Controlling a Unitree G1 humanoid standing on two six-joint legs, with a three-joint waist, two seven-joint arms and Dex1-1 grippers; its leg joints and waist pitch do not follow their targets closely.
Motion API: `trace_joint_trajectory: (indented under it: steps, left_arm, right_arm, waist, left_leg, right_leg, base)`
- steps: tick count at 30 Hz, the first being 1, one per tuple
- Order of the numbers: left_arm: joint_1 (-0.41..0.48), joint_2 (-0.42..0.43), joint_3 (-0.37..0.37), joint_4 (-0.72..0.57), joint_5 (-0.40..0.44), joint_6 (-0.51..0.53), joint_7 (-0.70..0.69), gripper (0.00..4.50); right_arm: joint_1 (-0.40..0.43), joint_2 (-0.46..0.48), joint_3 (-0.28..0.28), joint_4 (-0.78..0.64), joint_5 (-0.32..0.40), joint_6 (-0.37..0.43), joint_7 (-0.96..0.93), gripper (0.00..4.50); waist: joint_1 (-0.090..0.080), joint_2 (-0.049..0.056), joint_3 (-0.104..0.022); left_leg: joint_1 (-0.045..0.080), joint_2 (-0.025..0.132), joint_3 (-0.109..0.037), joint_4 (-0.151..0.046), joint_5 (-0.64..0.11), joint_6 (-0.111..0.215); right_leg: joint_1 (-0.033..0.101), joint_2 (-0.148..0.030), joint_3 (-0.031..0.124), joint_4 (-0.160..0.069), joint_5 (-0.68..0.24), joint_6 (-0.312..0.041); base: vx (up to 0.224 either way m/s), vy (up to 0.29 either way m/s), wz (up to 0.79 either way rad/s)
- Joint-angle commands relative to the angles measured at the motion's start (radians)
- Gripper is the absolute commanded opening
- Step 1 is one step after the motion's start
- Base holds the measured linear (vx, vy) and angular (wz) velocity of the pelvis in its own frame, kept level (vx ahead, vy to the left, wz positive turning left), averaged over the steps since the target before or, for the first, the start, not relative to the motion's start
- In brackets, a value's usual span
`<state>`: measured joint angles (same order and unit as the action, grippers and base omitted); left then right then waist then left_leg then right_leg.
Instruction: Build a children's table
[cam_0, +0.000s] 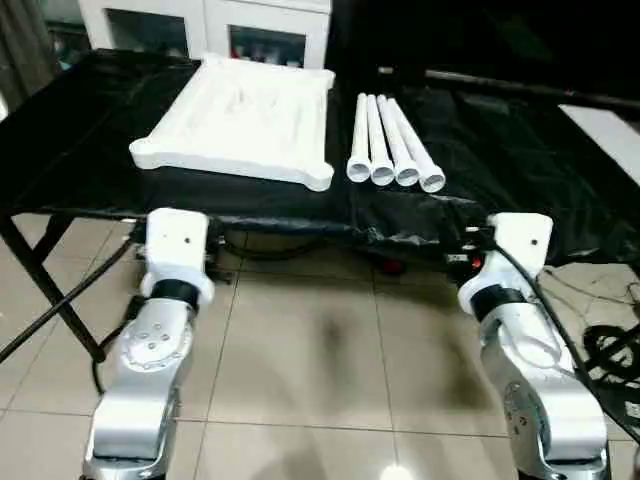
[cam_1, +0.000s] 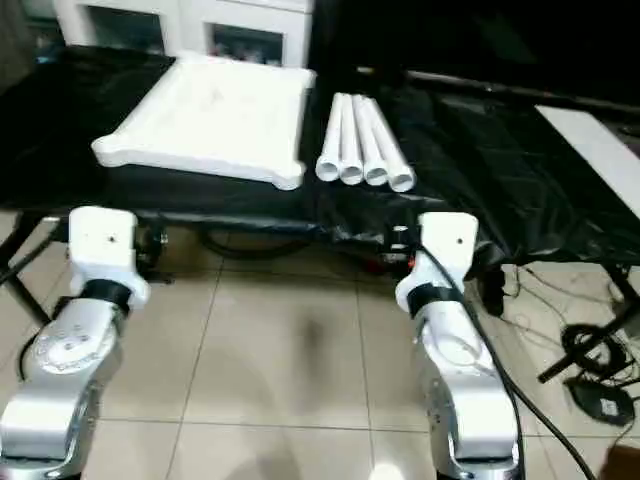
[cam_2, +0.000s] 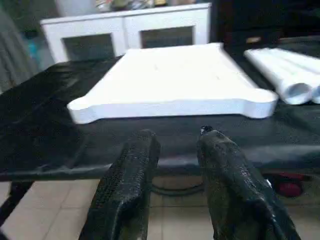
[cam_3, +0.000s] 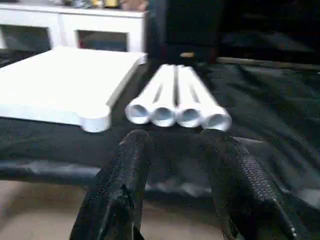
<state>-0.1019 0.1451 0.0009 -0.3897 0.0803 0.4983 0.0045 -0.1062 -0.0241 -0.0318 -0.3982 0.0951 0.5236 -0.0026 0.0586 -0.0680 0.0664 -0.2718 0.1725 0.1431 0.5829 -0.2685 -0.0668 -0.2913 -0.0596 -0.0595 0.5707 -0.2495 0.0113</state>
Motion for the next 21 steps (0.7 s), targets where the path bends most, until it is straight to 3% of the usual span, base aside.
trace_joint_trajectory:
  steps: [1, 2, 3, 4, 5, 6, 7, 8, 9, 10, 11, 12, 13, 14, 15, 16, 17, 18, 19, 20, 21]
  left_arm:
    - [-0.01, -0.003, 0.002, -0.005, -0.003, 0.001, -0.003, 1.64]
    - [-0.011, -0.003, 0.003, -0.005, -0.003, 0.001, -0.003, 1.64]
    - [-0.014, -0.002, 0.005, -0.002, -0.003, 0.001, -0.004, 1.64]
    - [-0.016, -0.001, 0.007, 0.0, -0.003, 0.0, -0.005, 1.64]
    - [-0.018, 0.001, 0.011, 0.004, -0.004, -0.002, -0.006, 1.64]
    - [-0.02, 0.003, 0.013, 0.008, -0.005, -0.003, -0.007, 1.64]
    - [-0.022, 0.006, 0.016, 0.011, -0.005, -0.004, -0.009, 1.64]
    - [-0.023, 0.008, 0.018, 0.014, -0.005, -0.004, -0.01, 1.64]
    - [-0.024, 0.009, 0.018, 0.014, -0.005, -0.004, -0.01, 1.64]
    - [-0.026, 0.011, 0.021, 0.017, -0.005, -0.004, -0.011, 1.64]
    - [-0.034, 0.016, 0.029, 0.023, -0.008, -0.003, -0.015, 1.64]
    - [-0.034, 0.016, 0.029, 0.023, -0.008, -0.003, -0.015, 1.64]
    - [-0.04, 0.02, 0.033, 0.028, -0.009, -0.004, -0.018, 1.64]
    - [-0.048, 0.023, 0.037, 0.036, -0.009, -0.007, -0.021, 1.64]
    - [-0.049, 0.024, 0.038, 0.037, -0.009, -0.007, -0.022, 1.64]
    - [-0.052, 0.026, 0.039, 0.041, -0.008, -0.009, -0.024, 1.64]
    - [-0.056, 0.029, 0.039, 0.046, -0.009, -0.011, -0.026, 1.64]
    - [-0.061, 0.031, 0.039, 0.052, -0.01, -0.012, -0.027, 1.64]
    - [-0.068, 0.035, 0.039, 0.059, -0.012, -0.015, -0.03, 1.64]
    - [-0.07, 0.037, 0.039, 0.061, -0.013, -0.016, -0.031, 1.64]
    - [-0.071, 0.038, 0.039, 0.063, -0.013, -0.016, -0.032, 1.64]
  right_arm:
    - [-0.007, -0.006, -0.003, -0.013, 0.004, 0.001, -0.005, 1.82]
    - [-0.007, -0.008, -0.001, -0.011, 0.0, -0.006, -0.005, 1.82]
    - [-0.006, -0.016, 0.003, 0.0, -0.022, -0.038, -0.01, 1.82]
    - [-0.005, -0.019, 0.005, 0.006, -0.036, -0.055, -0.016, 1.82]
    - [-0.005, -0.016, 0.002, 0.014, -0.042, -0.069, -0.022, 1.82]
    - [-0.005, -0.01, -0.001, 0.016, -0.036, -0.066, -0.022, 1.82]
    - [-0.006, -0.005, -0.005, 0.018, -0.031, -0.063, -0.023, 1.82]
    - [-0.006, -0.002, -0.007, 0.018, -0.03, -0.063, -0.026, 1.82]
    - [-0.006, -0.001, -0.007, 0.018, -0.03, -0.063, -0.026, 1.82]
    - [-0.006, 0.001, -0.008, 0.02, -0.028, -0.064, -0.027, 1.82]
    - [-0.009, 0.009, -0.009, 0.022, -0.024, -0.064, -0.029, 1.82]
    - [-0.009, 0.009, -0.009, 0.022, -0.024, -0.064, -0.029, 1.82]
    - [-0.011, 0.014, -0.011, 0.024, -0.018, -0.065, -0.031, 1.82]
    - [-0.014, 0.025, -0.017, 0.031, -0.006, -0.065, -0.034, 1.82]
    - [-0.015, 0.028, -0.019, 0.032, -0.003, -0.066, -0.034, 1.82]
    - [-0.015, 0.032, -0.021, 0.035, 0.001, -0.067, -0.036, 1.82]
    - [-0.016, 0.039, -0.026, 0.038, 0.009, -0.07, -0.035, 1.82]
    - [-0.017, 0.044, -0.031, 0.039, 0.016, -0.07, -0.037, 1.82]
    - [-0.018, 0.048, -0.037, 0.04, 0.019, -0.072, -0.041, 1.82]
    - [-0.019, 0.048, -0.038, 0.04, 0.018, -0.073, -0.042, 1.82]
    - [-0.02, 0.048, -0.039, 0.041, 0.017, -0.073, -0.043, 1.82]
  waist:
    - [-0.009, 0.02, -0.074]
    - [-0.005, 0.023, -0.078]
    - [-0.014, 0.022, -0.078]
    - [-0.009, 0.011, -0.077]
    - [0.021, -0.015, -0.077]
    - [0.042, -0.011, -0.063]
    - [0.082, -0.013, -0.073]
    - [0.11, 0.004, -0.062]
    - [0.114, 0.018, -0.059]
    - [0.048, 0.089, -0.093]
    - [-0.011, 0.086, -0.086]
    - [0.029, 0.074, -0.103]
    - [0.027, 0.074, -0.094]
    - [0.023, 0.046, -0.078]
    - [0.018, 0.03, -0.074]
    - [0.015, 0.005, -0.058]
    - [0.026, -0.047, -0.063]
    - [0.045, -0.054, -0.054]
    - [0.056, -0.04, -0.05]
    - [0.063, -0.032, -0.055]
    - [0.067, -0.023, -0.056]
  left_leg:
    - [0.041, 0.012, -0.03, -0.085, 0.034, 0.181]
    - [0.062, 0.007, -0.036, -0.076, 0.082, 0.225]
    - [0.103, 0.016, -0.057, -0.065, 0.146, 0.313]
    - [0.101, 0.0, -0.053, -0.047, 0.176, 0.362]
    - [-0.011, -0.098, -0.006, 0.006, 0.155, 0.341]
    - [-0.05, -0.115, 0.008, 0.02, 0.078, 0.309]
    - [-0.131, -0.088, -0.019, 0.098, -0.016, 0.223]
    - [-0.177, -0.028, -0.056, 0.117, -0.028, 0.112]
    - [-0.165, -0.004, -0.067, 0.082, 0.004, 0.071]
    - [0.04, 0.049, -0.142, -0.012, 0.184, 0.108]
    - [0.104, 0.09, -0.239, -0.039, 0.307, 0.281]
    - [0.159, 0.116, -0.248, 0.025, 0.449, 0.415]
    - [0.125, 0.111, -0.221, 0.017, 0.443, 0.389]
    - [0.064, 0.053, -0.127, -0.041, 0.3, 0.312]
    - [0.06, 0.044, -0.115, -0.06, 0.237, 0.326]
    - [0.058, -0.016, -0.061, -0.073, 0.106, 0.326]
    - [0.011, -0.08, -0.015, -0.038, -0.099, 0.267]
    - [0.013, -0.131, -0.007, 0.071, -0.155, 0.229]
    - [0.034, -0.13, -0.024, 0.137, -0.161, 0.189]
    - [-0.045, -0.103, -0.072, 0.188, -0.09, 0.068]
    - [-0.058, -0.097, -0.081, 0.19, -0.06, 0.046]
  right_leg:
    - [0.036, -0.005, 0.014, -0.014, -0.029, -0.171]
    - [0.025, -0.003, 0.011, -0.005, 0.022, -0.161]
    - [-0.014, -0.006, 0.007, 0.021, 0.061, -0.147]
    - [-0.007, -0.016, 0.023, 0.023, 0.079, -0.137]
    - [0.116, -0.002, 0.093, -0.002, 0.162, -0.149]
    - [0.151, -0.028, 0.135, -0.033, 0.152, -0.181]
    - [0.238, -0.098, 0.224, -0.054, 0.264, -0.256]
    - [0.254, -0.127, 0.246, -0.051, 0.478, -0.262]
    - [0.232, -0.085, 0.207, -0.038, 0.532, -0.217]
    - [0.024, 0.064, 0.011, 0.133, 0.294, -0.012]
    - [-0.09, 0.074, -0.02, 0.204, -0.055, 0.052]
    - [-0.17, 0.01, -0.01, 0.232, -0.235, 0.082]
    - [-0.181, -0.003, -0.004, 0.248, -0.17, 0.092]
    - [-0.19, 0.008, -0.018, 0.231, 0.04, 0.049]
    - [-0.188, -0.001, -0.009, 0.199, 0.106, 0.02]
    - [-0.161, -0.01, 0.008, 0.09, 0.188, -0.052]
    - [-0.038, -0.041, 0.106, 0.006, -0.057, -0.039]
    - [-0.013, -0.107, 0.183, -0.071, -0.357, -0.076]
    - [-0.022, -0.159, 0.206, -0.115, -0.627, -0.13]
    - [0.058, -0.166, 0.228, -0.07, -0.635, -0.31]
    - [0.062, -0.166, 0.226, -0.064, -0.552, -0.341]
  base:
    - [0.234, -0.03, 0.04]
    - [0.25, -0.033, 0.1]
    - [0.25, -0.033, 0.1]
    - [0.221, -0.028, 0.18]
    - [0.224, -0.011, 0.19]
    - [0.224, -0.011, 0.19]
    - [0.214, 0.03, 0.28]
    - [0.184, 0.09, 0.32]
    - [0.184, 0.09, 0.32]
    - [0.067, 0.152, 0.14]
    - [0.092, 0.036, -0.19]
    - [0.092, 0.036, -0.19]
    - [0.194, -0.05, -0.17]
    - [0.168, 0.003, 0.01]
    - [0.168, 0.003, 0.01]
    - [0.186, -0.019, 0.0]
    - [0.21, -0.063, -0.01]
    - [0.21, -0.063, -0.01]
    - [0.215, -0.058, 0.15]
    - [0.211, -0.02, 0.12]
    - [0.211, -0.02, 0.12]
